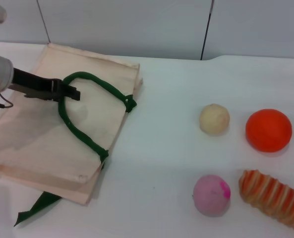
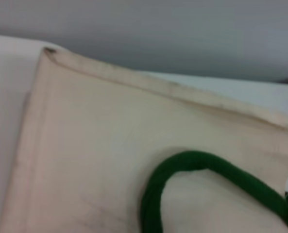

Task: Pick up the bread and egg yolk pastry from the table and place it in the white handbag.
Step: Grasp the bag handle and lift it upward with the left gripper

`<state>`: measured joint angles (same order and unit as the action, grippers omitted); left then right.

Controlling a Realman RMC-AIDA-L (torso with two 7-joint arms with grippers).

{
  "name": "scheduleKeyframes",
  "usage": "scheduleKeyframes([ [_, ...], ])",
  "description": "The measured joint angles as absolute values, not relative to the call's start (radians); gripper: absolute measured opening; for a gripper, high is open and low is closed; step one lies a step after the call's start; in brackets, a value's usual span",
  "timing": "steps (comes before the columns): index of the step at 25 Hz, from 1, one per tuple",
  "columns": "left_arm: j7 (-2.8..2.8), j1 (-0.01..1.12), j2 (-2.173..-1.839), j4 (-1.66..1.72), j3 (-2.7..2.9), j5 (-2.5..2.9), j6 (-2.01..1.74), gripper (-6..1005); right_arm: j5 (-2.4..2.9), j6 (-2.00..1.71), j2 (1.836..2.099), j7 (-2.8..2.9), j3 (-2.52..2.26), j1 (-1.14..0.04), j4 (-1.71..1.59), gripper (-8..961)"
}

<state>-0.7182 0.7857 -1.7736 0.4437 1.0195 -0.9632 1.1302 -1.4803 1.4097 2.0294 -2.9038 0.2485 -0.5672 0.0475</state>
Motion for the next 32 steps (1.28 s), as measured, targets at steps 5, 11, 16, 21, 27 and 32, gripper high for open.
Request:
scheduleKeyframes([
  [5,-0.699,0.814,-1.775,0.414,1.019,-0.919,1.119,614,-1.48,1.41,2.029,-2.904,0.248,-0.57,0.049,718],
  [11,-0.677,0.807,-1.778,0.431,1.005,-0.9,1.12,614,-1.48,1.41,2.029,-2.904,0.248,-0.565,0.048,717],
  [16,-0.674,0.756,-1.784,0.54,0.921,-0.9,1.158,614,-1.479,1.41,2.029,-2.904,0.248,-0.562,0.048,716],
  [21,-0.659,0.734,-1.784,0.572,0.89,-0.883,1.2,613,-1.479,1.404,2.029,-2.904,0.248,-0.564,0.048,716],
  [27,-0.622,0.776,-1.795,0.521,0.888,-0.757,1.175,613,-1.479,1.403,2.029,-2.904,0.249,-0.568,0.048,715],
  [32,-0.617,0.797,-1.801,0.495,0.888,-0.722,1.13,613,-1.479,1.406,2.029,-2.904,0.249,-0.569,0.051,714],
])
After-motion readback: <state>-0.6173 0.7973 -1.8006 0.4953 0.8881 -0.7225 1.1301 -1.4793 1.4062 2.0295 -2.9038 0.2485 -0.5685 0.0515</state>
